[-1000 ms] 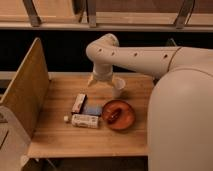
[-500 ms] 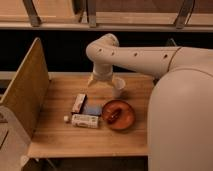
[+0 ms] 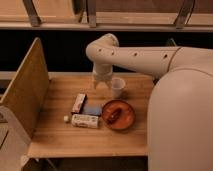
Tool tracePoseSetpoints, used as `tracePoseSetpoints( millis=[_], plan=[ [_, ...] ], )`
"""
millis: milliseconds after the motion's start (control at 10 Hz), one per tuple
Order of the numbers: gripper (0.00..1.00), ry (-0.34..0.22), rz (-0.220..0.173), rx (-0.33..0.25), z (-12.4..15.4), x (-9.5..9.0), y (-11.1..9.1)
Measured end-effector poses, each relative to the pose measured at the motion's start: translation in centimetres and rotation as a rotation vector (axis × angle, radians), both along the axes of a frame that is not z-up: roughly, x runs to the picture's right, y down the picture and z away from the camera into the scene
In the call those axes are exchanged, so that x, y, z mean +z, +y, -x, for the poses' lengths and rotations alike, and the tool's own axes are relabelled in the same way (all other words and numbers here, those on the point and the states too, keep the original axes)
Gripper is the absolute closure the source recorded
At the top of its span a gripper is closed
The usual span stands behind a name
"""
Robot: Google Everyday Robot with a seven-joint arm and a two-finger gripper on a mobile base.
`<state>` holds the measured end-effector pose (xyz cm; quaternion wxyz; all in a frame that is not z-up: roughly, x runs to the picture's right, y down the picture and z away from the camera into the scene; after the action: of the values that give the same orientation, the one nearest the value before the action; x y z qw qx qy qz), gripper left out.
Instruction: Push the eraser across the table
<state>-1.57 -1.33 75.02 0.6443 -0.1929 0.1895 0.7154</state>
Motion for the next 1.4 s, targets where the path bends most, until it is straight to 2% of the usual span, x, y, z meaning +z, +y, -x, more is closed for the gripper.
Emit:
tracePoseSetpoints(
  millis=[100, 200, 300, 400, 600, 700, 1200, 1400],
  plan=[
    [0.76, -0.01, -0.003, -0.01, 1.1, 0.0, -0.3],
    [0.86, -0.035, 0.012, -0.029, 3.3, 0.1, 0.0],
    [0.95, -0.06, 0.032, -0.046, 5.3, 0.5, 0.5],
    [1.0, -0.07, 0.07, -0.058, 6.4, 1.5, 1.4],
    [1.0, -0.058, 0.156, -0.066, 7.4, 4.1, 3.4],
    [1.0, -0.044, 0.179, -0.065, 7.1, 4.8, 3.8],
    [1.0, -0.039, 0.187, -0.064, 6.9, 5.0, 4.0],
    [1.0, -0.049, 0.202, -0.079, 7.1, 6.5, 5.1]
  ],
)
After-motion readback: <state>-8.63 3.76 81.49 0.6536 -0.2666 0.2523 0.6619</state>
